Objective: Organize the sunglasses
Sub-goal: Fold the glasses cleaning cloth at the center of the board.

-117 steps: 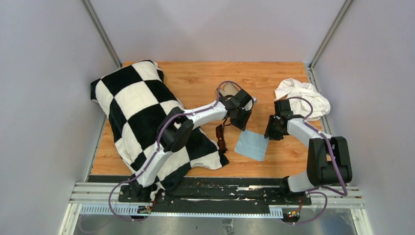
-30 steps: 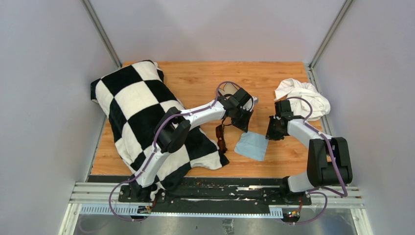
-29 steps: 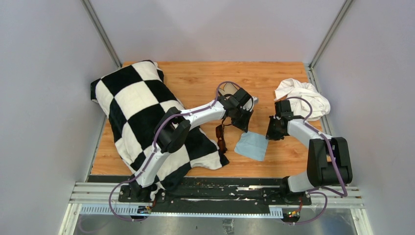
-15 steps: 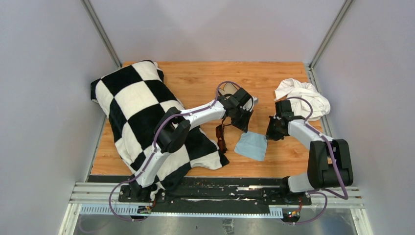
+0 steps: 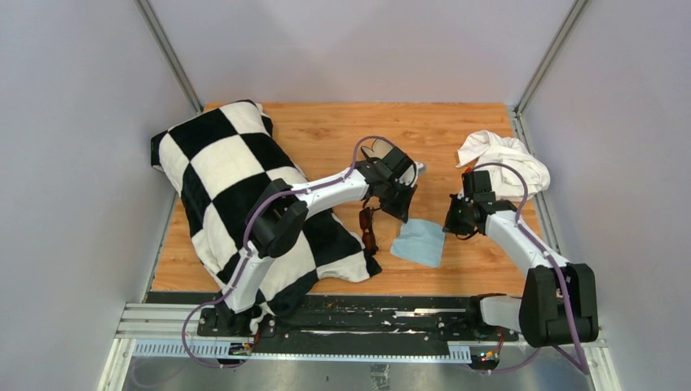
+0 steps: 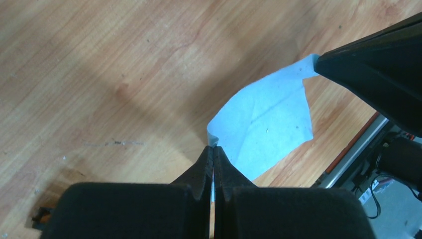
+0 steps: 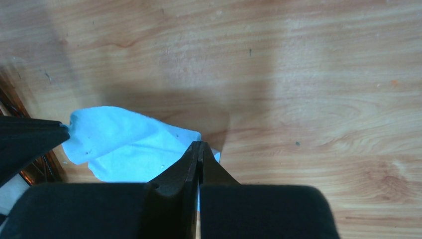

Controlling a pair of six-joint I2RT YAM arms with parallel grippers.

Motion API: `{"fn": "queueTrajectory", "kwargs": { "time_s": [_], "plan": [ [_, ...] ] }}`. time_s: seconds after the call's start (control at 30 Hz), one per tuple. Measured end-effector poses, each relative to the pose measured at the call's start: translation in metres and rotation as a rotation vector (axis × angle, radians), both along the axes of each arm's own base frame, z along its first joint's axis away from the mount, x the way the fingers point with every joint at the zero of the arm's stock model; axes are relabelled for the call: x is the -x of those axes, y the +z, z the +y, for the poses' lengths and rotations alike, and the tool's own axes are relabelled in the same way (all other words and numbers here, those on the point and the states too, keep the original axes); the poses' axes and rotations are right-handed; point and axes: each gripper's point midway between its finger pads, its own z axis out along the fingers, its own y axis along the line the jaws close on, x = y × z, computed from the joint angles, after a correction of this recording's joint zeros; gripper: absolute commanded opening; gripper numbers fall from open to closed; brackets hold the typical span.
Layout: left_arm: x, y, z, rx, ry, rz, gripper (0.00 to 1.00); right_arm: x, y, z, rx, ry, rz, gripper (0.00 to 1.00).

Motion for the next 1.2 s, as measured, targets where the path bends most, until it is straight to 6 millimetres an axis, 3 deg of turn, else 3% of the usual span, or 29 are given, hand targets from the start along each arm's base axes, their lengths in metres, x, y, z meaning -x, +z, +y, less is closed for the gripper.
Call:
{"fn": "queueTrajectory", "kwargs": {
  "time_s": [0.37, 0.47, 0.8, 1.2],
  "plan": [
    [0.024, -0.018, 0.02, -0.046, -0.015, 0.033, 0.0, 0.043, -0.016, 0.014, -0.005, 0.063, 0.064, 0.0],
    [0.022, -0.017, 0.02, -0.052, -0.028, 0.015, 0.0, 0.052, -0.015, 0.015, -0.007, 0.063, 0.067, 0.0],
    [-0.019, 0.022, -0.007, -0.016, -0.093, -0.179, 0.0, 0.052, -0.009, 0.013, -0.005, 0.034, 0.047, 0.0],
    [-0.021, -0.012, 0.001, -0.097, -0.139, -0.183, 0.0, 0.053, -0.012, 0.013, -0.007, 0.032, 0.06, 0.0]
  ]
}}
